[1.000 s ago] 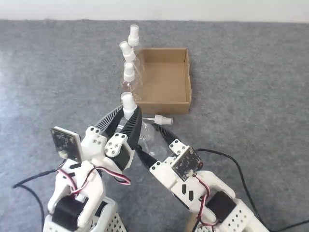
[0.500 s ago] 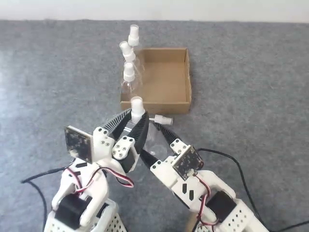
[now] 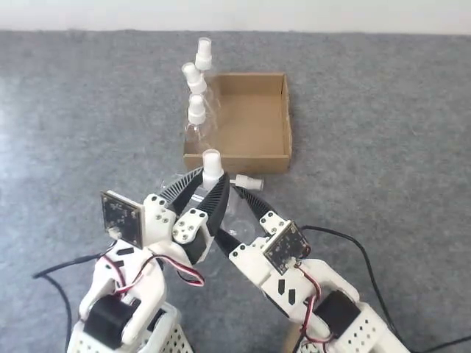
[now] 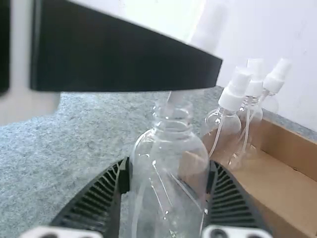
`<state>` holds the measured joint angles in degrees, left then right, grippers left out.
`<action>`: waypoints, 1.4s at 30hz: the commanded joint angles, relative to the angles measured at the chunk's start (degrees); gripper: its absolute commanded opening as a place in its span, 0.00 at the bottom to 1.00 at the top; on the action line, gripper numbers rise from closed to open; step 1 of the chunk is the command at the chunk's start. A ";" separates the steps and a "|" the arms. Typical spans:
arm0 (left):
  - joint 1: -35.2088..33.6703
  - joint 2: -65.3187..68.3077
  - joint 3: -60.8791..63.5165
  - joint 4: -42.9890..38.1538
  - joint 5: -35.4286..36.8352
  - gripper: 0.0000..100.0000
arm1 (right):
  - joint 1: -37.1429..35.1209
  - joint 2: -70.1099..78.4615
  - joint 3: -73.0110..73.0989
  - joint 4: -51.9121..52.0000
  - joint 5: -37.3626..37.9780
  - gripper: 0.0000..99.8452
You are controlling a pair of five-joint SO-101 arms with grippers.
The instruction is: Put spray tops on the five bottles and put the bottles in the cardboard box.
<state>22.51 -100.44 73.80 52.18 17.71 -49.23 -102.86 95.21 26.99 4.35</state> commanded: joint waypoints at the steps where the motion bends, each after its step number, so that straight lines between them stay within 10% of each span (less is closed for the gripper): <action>1: 0.00 -0.53 -0.75 0.26 -0.44 0.10 | 0.84 -1.01 1.23 -0.92 1.32 0.12; 42: -5.36 -0.53 -11.65 5.80 -0.62 0.25 | 0.84 -0.48 1.23 -1.01 1.32 0.12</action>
<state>20.66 -100.44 65.98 57.98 17.45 -48.88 -102.86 95.21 26.99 4.35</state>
